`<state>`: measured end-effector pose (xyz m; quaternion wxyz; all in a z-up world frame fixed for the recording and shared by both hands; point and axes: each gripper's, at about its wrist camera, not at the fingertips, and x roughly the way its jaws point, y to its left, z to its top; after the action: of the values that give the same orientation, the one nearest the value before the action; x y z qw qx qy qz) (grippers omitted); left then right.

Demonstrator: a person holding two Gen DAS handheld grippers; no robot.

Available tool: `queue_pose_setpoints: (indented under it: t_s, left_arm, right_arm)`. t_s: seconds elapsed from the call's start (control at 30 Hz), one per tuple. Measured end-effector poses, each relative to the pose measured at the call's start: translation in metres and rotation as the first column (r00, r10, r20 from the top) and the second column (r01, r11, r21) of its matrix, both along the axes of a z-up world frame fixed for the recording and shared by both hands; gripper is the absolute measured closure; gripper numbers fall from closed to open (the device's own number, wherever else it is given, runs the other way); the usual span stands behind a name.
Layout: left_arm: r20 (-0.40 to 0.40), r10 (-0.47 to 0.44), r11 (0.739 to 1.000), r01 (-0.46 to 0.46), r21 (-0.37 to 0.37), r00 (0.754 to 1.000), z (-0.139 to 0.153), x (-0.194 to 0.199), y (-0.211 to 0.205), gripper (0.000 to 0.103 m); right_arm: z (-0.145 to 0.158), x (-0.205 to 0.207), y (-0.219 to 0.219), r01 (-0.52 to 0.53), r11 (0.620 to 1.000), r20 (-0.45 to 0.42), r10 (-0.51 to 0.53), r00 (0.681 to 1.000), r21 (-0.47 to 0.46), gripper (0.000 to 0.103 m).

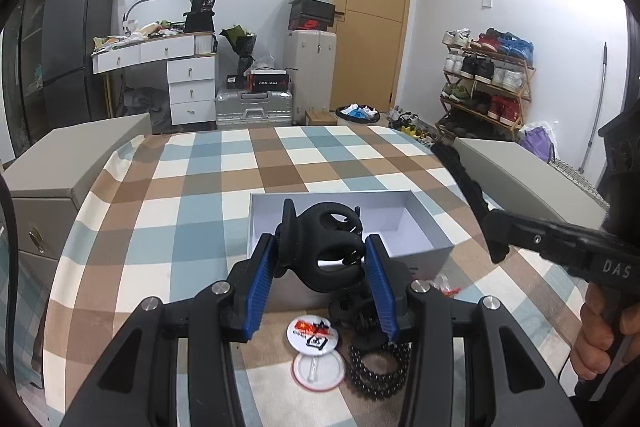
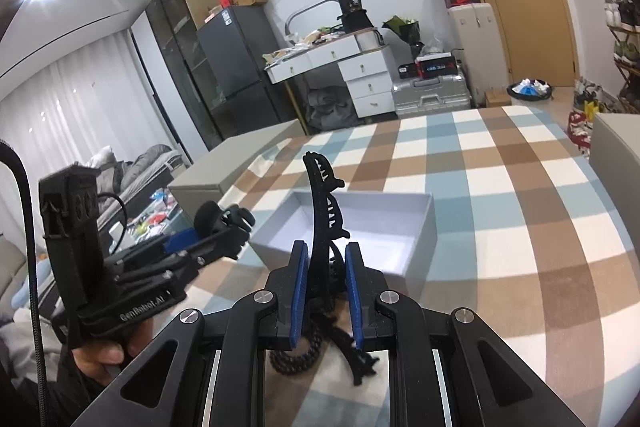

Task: Organize jewelry
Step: 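Carry both clips over the grey box and open both grippers to drop them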

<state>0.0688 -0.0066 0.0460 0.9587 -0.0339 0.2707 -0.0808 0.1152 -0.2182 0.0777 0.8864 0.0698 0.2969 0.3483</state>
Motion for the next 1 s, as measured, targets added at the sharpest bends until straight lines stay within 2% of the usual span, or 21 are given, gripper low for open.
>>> queue_pose_setpoints:
  t_s: [0.37, 0.7, 1.0]
  left_arm:
    - [0.005, -0.003, 1.0, 0.003, 0.013, 1.0, -0.001, 0.022, -0.002, 0.064]
    - [-0.012, 0.029, 0.999, -0.029, 0.042, 1.0, -0.011, 0.032, 0.003, 0.064]
    - [-0.05, 0.043, 0.997, -0.039, 0.072, 0.998, -0.021, 0.037, -0.001, 0.064]
  right_arm:
    - [0.012, 0.025, 0.006, 0.011, 1.0, -0.001, -0.011, 1.0, 0.001, 0.085]
    - [-0.01, 0.042, 0.011, 0.023, 0.999, -0.026, -0.024, 0.999, -0.043, 0.085]
    - [-0.032, 0.055, 0.012, 0.029, 0.997, -0.086, -0.035, 0.996, -0.067, 0.085]
